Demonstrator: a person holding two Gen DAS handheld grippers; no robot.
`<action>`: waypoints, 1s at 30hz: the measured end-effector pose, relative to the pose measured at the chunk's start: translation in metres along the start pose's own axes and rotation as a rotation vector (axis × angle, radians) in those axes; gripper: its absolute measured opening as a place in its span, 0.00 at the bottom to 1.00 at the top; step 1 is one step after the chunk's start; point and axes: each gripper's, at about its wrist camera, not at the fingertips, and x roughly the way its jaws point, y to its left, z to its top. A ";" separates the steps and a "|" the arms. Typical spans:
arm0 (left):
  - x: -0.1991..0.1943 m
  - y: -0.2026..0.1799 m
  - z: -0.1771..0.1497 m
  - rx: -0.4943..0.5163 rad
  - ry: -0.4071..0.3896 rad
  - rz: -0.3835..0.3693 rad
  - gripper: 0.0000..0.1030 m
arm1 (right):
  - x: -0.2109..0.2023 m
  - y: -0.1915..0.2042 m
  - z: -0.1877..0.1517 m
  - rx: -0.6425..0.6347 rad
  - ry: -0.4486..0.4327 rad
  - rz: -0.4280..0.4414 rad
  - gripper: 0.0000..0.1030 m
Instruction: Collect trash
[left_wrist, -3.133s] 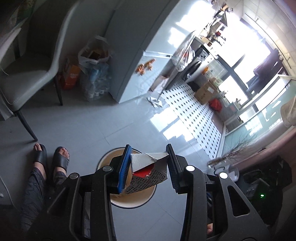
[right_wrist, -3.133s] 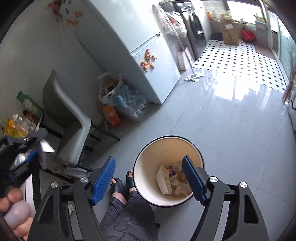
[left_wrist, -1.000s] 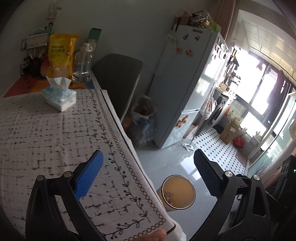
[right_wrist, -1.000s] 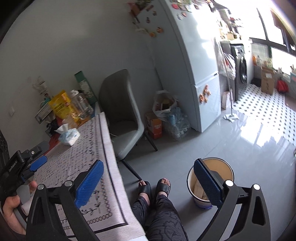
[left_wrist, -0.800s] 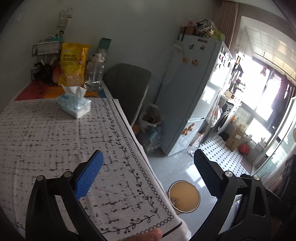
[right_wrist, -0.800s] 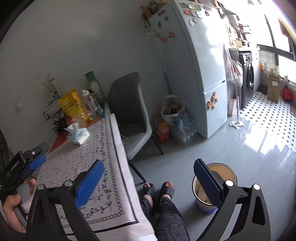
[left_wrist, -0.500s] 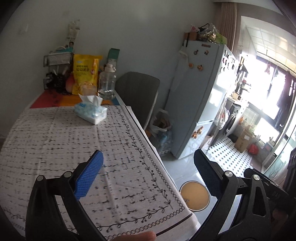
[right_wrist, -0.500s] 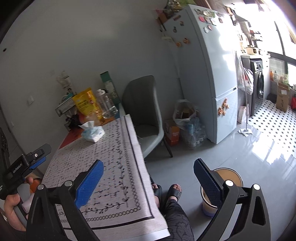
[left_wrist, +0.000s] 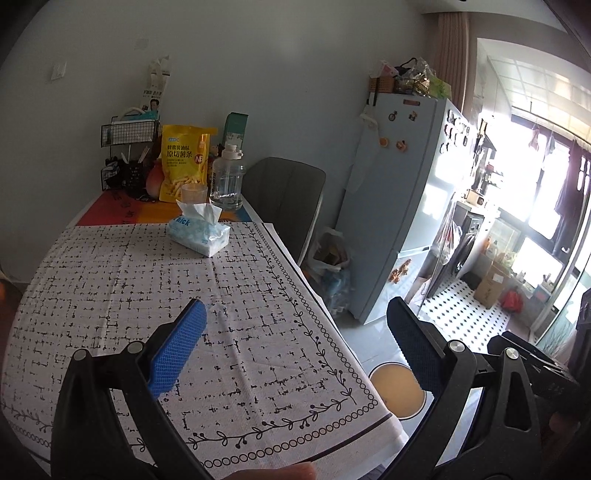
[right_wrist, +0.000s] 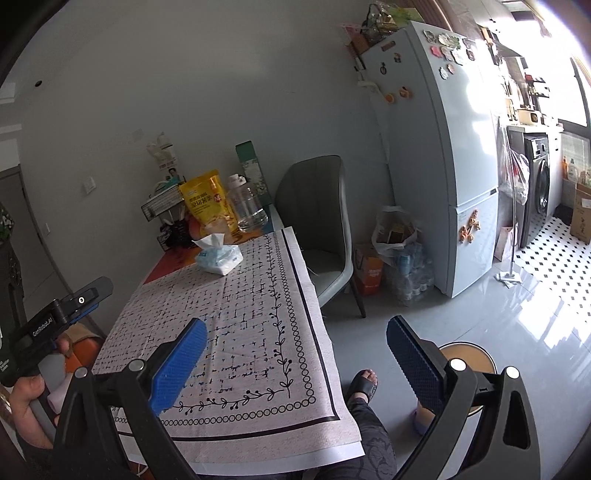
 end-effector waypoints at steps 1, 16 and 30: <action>0.001 0.001 0.000 -0.004 0.001 0.002 0.94 | 0.001 0.000 0.000 0.001 0.001 0.000 0.93; 0.017 0.016 -0.011 -0.032 0.033 0.005 0.94 | 0.022 -0.010 -0.006 0.027 0.034 -0.012 0.93; 0.025 0.019 -0.018 -0.048 0.059 -0.002 0.94 | 0.032 -0.017 -0.012 0.043 0.056 -0.016 0.93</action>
